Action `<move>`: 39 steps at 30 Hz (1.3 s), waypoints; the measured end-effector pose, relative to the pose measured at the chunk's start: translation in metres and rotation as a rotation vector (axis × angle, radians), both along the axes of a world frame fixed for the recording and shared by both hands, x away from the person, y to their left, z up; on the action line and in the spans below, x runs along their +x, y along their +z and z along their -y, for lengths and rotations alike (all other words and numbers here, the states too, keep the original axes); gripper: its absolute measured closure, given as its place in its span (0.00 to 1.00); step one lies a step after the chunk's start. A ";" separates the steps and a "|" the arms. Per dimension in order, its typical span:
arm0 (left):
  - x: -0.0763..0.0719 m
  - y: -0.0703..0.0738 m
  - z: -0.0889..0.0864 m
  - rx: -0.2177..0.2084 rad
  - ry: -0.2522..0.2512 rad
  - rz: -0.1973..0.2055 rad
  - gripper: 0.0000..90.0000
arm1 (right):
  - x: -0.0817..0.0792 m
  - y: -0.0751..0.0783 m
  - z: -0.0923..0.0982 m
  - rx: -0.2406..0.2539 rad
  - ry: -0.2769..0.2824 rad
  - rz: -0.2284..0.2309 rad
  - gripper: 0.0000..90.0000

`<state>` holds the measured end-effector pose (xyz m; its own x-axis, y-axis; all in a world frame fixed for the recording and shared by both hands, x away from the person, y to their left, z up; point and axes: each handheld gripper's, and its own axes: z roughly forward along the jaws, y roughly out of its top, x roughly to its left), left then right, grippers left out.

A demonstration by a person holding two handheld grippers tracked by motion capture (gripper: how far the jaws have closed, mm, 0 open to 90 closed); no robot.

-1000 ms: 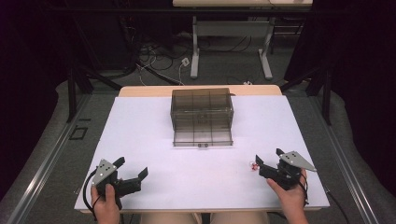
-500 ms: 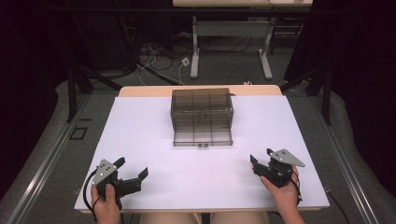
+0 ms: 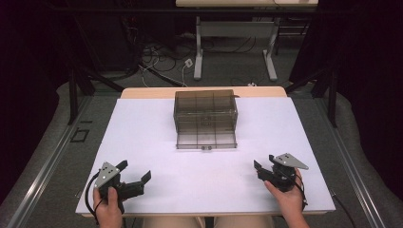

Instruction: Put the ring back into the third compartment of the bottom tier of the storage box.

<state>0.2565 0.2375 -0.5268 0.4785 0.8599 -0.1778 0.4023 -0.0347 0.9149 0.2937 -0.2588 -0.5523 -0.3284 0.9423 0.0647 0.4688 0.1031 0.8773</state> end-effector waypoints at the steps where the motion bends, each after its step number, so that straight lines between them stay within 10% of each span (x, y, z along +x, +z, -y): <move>1: 0.000 0.000 0.000 0.000 0.000 -0.002 0.00 | 0.000 -0.001 0.000 -0.005 0.004 0.006 0.38; 39: 0.001 -0.001 0.001 0.003 -0.005 -0.010 0.00 | 0.013 -0.016 -0.015 -0.099 0.032 -0.137 0.59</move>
